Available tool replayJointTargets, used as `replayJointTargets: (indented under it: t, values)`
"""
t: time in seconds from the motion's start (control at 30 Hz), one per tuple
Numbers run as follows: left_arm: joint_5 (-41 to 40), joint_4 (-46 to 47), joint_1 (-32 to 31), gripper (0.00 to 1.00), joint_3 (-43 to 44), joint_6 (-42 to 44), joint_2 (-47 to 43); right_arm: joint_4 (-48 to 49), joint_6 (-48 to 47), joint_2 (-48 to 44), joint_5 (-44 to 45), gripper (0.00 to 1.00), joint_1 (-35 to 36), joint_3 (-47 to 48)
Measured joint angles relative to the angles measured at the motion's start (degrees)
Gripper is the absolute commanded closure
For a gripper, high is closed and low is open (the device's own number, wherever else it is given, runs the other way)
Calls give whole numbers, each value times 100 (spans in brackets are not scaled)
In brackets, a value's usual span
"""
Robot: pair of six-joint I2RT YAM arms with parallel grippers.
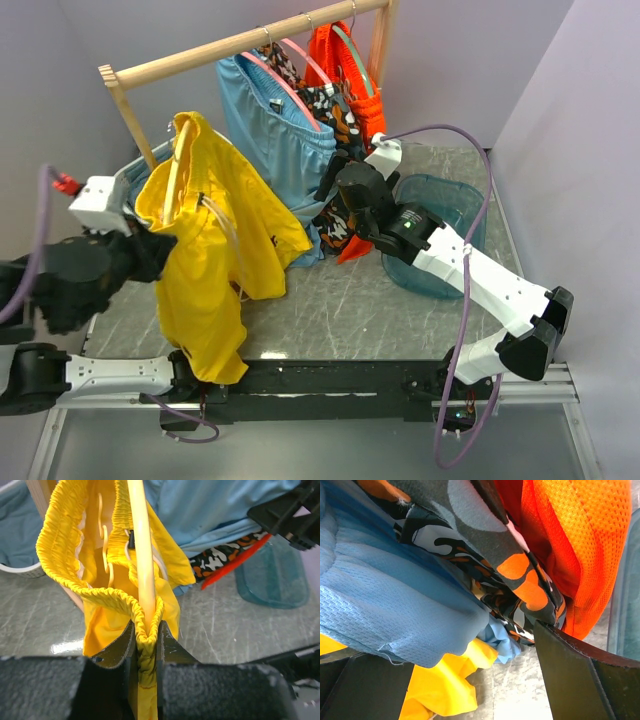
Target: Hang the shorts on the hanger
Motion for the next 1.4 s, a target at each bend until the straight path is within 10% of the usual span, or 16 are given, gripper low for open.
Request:
replayJointTargets:
  t: [1.4]
  values:
    - [-1908, 2876, 1167, 99, 1115, 951, 2870, -24, 0, 13, -481, 3, 0, -61]
